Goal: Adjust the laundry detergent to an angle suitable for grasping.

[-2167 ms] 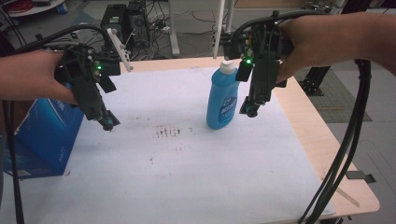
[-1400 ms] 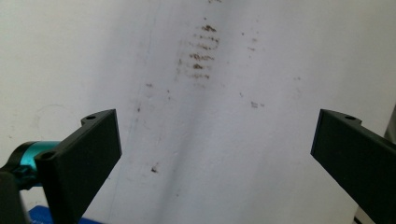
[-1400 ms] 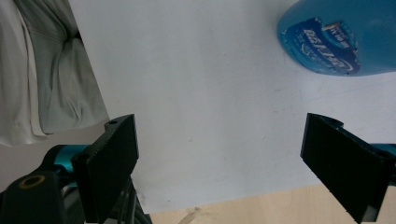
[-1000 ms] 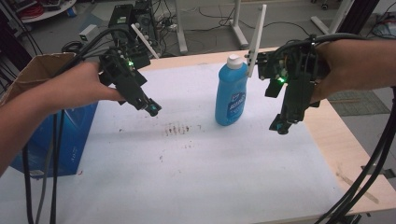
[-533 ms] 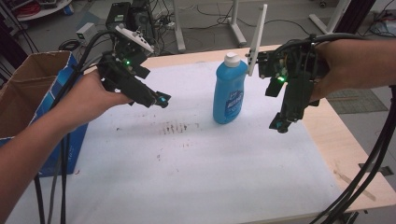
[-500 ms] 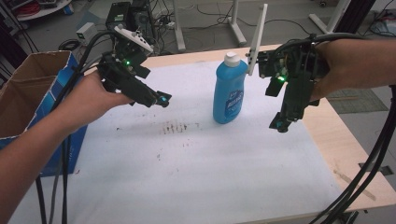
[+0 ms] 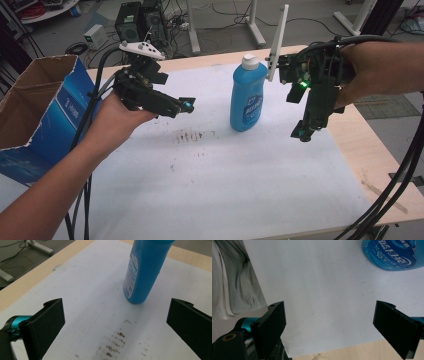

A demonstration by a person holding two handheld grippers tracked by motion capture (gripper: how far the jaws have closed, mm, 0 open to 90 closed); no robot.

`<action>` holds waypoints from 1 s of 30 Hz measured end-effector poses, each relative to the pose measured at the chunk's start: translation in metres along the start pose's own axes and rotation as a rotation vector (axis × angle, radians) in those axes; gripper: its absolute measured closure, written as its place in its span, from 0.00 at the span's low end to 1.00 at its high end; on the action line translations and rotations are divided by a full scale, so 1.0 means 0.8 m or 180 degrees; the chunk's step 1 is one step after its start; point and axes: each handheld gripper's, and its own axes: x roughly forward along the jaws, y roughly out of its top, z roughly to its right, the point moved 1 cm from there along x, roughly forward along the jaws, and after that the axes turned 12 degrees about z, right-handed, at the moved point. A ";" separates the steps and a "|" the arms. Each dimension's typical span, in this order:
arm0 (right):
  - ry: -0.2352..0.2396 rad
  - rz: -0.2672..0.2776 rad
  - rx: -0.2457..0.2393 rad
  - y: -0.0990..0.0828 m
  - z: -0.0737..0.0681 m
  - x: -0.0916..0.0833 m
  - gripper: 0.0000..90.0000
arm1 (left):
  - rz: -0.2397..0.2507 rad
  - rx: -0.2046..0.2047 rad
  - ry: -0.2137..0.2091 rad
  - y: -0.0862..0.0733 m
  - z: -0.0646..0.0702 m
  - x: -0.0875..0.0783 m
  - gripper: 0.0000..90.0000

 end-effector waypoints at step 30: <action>-0.0010 0.0038 0.0048 -0.008 0.001 0.002 0.12 | 0.0099 -0.0130 -0.0091 0.012 0.050 0.063 0.02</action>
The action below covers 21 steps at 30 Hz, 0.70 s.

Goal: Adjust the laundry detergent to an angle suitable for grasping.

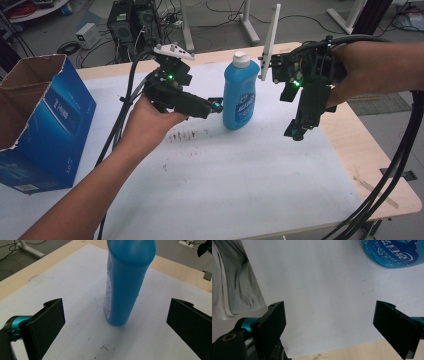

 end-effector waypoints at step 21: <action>-0.0003 0.0052 0.0018 -0.007 0.004 0.001 0.12 | 0.0017 0.0000 0.0000 -0.006 0.013 0.048 0.02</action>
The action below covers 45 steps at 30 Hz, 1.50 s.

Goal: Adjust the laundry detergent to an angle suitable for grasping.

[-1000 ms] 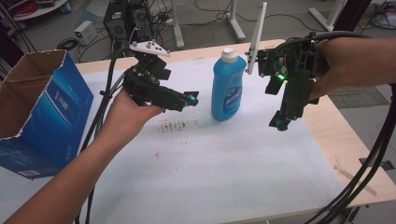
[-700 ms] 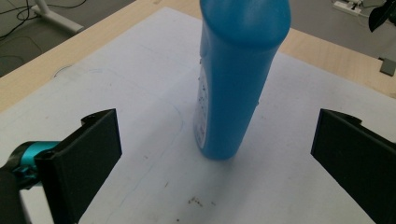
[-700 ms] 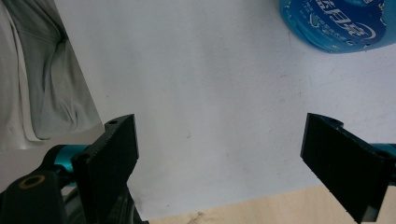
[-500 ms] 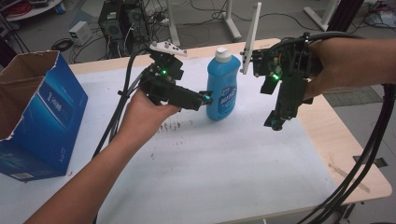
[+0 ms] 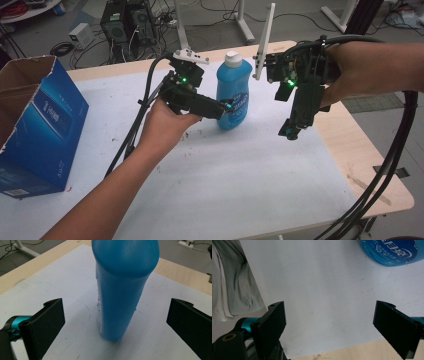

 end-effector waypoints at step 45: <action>0.0036 0.0025 0.0052 -0.004 0.010 0.003 0.12 | 0.0035 -0.0026 0.0053 -0.010 0.002 0.048 0.23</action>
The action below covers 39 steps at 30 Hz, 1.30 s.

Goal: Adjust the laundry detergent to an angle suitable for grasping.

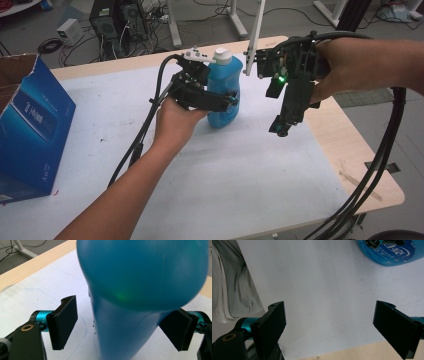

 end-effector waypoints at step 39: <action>-0.0004 0.0009 0.0015 -0.003 0.002 0.001 0.12 | 0.0010 0.0328 -0.0149 0.004 0.010 -0.005 0.51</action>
